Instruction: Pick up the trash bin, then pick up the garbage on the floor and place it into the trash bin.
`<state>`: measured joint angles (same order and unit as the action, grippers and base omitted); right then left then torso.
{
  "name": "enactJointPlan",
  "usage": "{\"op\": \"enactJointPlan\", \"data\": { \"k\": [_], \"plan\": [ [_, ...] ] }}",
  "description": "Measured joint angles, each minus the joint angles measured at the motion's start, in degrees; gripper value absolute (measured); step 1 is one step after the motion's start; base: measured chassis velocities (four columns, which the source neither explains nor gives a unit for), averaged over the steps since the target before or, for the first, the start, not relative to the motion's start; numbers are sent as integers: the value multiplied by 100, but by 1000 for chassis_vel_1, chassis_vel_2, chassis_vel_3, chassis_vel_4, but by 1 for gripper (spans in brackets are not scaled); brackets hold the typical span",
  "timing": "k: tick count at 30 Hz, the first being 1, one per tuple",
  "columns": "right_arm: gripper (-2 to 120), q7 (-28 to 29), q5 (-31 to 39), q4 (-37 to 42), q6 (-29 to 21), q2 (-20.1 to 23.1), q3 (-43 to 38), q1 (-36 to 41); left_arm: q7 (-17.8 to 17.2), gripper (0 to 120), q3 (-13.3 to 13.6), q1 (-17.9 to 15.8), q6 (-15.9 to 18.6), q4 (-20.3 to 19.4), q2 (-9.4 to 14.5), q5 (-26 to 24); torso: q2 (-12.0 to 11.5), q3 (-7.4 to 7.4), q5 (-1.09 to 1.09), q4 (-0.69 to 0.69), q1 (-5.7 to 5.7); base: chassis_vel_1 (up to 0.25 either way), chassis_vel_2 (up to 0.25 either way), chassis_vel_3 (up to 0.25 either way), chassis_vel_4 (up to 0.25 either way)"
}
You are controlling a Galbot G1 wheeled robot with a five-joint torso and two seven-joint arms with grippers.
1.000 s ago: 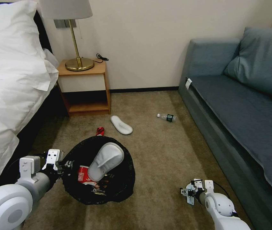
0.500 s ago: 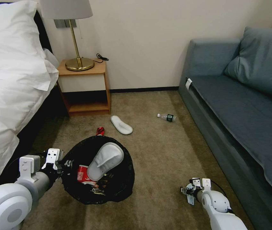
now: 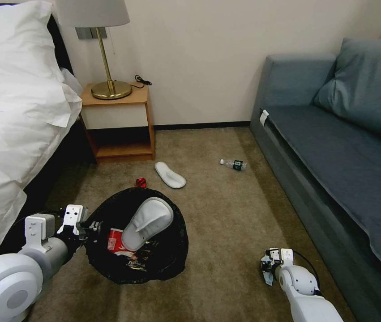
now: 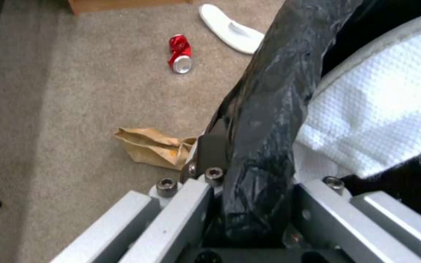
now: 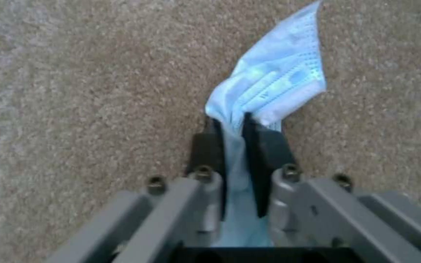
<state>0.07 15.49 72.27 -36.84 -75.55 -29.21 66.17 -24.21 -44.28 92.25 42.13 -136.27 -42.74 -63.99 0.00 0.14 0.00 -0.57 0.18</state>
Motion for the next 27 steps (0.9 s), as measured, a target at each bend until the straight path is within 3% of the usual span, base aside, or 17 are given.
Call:
{"op": "enactJointPlan", "data": {
  "k": [1,2,14,27],
  "plan": [
    [8,0,0,0,0,0,0,0,0,2,0,0,0,0,0,0,0,0,0,0,0,0,0,0,0],
    [1,17,2,-22,10,-5,4,-9,1,2,-8,-1,0,-5,-2,-6,-1,0,0,0,0,0,0,0,0],
    [0,139,172,216,202,81,-71,89,9,2,-90,19,0,-50,-16,-54,0,1,1,-1,0,0,0,0,0],
    [0,93,1305,1914,203,681,-302,238,-18,2,-47,-34,0,-38,-208,-9,-1,0,0,0,0,0,0,0,0]
  ]
}}
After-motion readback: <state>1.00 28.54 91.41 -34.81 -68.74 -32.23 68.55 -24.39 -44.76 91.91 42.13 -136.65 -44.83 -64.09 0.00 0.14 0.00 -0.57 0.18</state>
